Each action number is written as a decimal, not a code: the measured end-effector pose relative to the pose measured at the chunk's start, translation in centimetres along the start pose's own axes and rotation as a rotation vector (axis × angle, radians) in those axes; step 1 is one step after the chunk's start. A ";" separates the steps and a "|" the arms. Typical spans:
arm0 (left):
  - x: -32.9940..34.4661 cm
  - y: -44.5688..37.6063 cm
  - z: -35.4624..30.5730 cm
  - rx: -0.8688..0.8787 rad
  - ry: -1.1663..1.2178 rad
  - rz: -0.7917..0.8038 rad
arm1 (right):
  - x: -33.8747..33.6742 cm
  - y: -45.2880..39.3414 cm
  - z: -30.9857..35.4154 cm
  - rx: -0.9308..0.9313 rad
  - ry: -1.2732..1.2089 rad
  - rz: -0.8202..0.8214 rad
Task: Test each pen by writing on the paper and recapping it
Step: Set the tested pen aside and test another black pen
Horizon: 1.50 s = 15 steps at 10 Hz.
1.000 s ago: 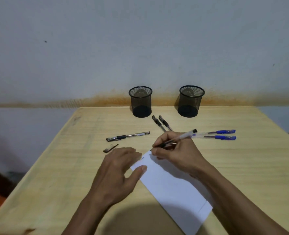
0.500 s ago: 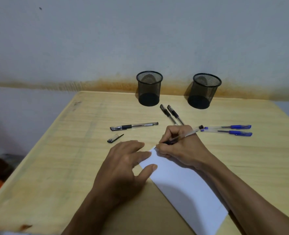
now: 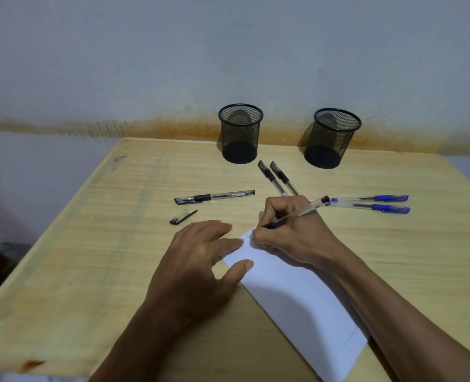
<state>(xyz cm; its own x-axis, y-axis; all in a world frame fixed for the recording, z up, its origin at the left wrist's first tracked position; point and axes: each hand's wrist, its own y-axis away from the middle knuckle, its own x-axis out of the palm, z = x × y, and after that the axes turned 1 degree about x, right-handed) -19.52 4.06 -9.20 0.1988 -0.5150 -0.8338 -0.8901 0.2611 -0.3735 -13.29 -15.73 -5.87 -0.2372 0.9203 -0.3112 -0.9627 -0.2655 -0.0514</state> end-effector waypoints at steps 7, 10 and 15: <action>-0.1 0.0 0.0 -0.009 0.012 -0.001 | 0.2 0.3 0.6 0.006 -0.061 -0.033; -0.1 0.0 -0.2 -0.023 0.016 0.006 | 0.1 0.1 0.1 0.000 -0.019 -0.084; -0.1 0.0 -0.1 -0.032 0.014 -0.012 | 0.4 0.0 0.0 0.026 -0.059 -0.103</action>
<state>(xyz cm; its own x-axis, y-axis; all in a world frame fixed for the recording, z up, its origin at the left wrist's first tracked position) -19.57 3.99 -9.02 0.2039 -0.5293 -0.8236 -0.9003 0.2292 -0.3701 -13.34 -15.38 -6.03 -0.1436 0.9579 -0.2488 -0.9852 -0.1621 -0.0553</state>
